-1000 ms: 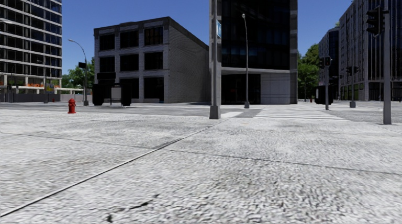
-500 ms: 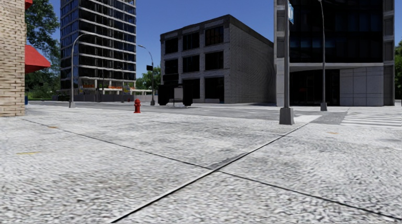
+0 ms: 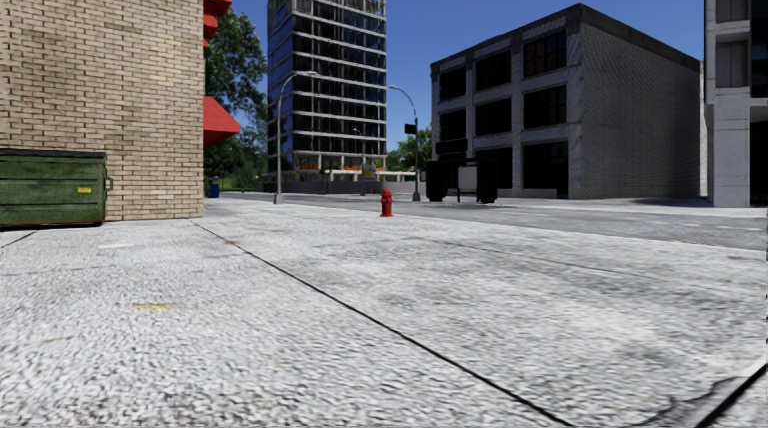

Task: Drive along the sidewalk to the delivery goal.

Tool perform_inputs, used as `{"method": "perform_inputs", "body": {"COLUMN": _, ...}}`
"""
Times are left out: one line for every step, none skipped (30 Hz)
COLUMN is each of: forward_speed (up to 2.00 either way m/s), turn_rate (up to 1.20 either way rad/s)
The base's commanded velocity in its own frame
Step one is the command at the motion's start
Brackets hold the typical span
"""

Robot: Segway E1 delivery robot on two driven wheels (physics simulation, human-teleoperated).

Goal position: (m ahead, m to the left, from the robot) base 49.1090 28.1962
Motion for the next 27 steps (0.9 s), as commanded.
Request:
{"method": "perform_inputs", "body": {"forward_speed": 1.97, "turn_rate": 0.0}}
{"method": "perform_inputs", "body": {"forward_speed": 1.97, "turn_rate": 0.0}}
{"method": "perform_inputs", "body": {"forward_speed": 1.97, "turn_rate": 0.0}}
{"method": "perform_inputs", "body": {"forward_speed": 1.97, "turn_rate": 0.0}}
{"method": "perform_inputs", "body": {"forward_speed": 1.97, "turn_rate": 0.0}}
{"method": "perform_inputs", "body": {"forward_speed": 1.97, "turn_rate": 0.0}}
{"method": "perform_inputs", "body": {"forward_speed": 1.97, "turn_rate": 0.0}}
{"method": "perform_inputs", "body": {"forward_speed": 1.97, "turn_rate": 0.0}}
{"method": "perform_inputs", "body": {"forward_speed": 1.97, "turn_rate": 0.0}}
{"method": "perform_inputs", "body": {"forward_speed": 1.97, "turn_rate": 0.0}}
{"method": "perform_inputs", "body": {"forward_speed": 1.97, "turn_rate": 0.0}}
{"method": "perform_inputs", "body": {"forward_speed": 1.97, "turn_rate": 0.0}}
{"method": "perform_inputs", "body": {"forward_speed": 1.97, "turn_rate": 0.0}}
{"method": "perform_inputs", "body": {"forward_speed": 1.97, "turn_rate": 0.0}}
{"method": "perform_inputs", "body": {"forward_speed": 1.97, "turn_rate": 0.0}}
{"method": "perform_inputs", "body": {"forward_speed": 1.97, "turn_rate": 0.0}}
{"method": "perform_inputs", "body": {"forward_speed": 1.97, "turn_rate": 0.0}}
{"method": "perform_inputs", "body": {"forward_speed": 1.97, "turn_rate": 0.0}}
{"method": "perform_inputs", "body": {"forward_speed": 1.97, "turn_rate": 0.0}}
{"method": "perform_inputs", "body": {"forward_speed": 1.97, "turn_rate": 0.0}}
{"method": "perform_inputs", "body": {"forward_speed": 1.97, "turn_rate": 0.0}}
{"method": "perform_inputs", "body": {"forward_speed": 1.97, "turn_rate": 0.0}}
{"method": "perform_inputs", "body": {"forward_speed": 1.97, "turn_rate": 0.0}}
{"method": "perform_inputs", "body": {"forward_speed": 1.97, "turn_rate": 0.0}}
{"method": "perform_inputs", "body": {"forward_speed": 1.97, "turn_rate": 0.0}}
{"method": "perform_inputs", "body": {"forward_speed": 1.97, "turn_rate": 0.0}}
{"method": "perform_inputs", "body": {"forward_speed": 1.97, "turn_rate": 0.0}}
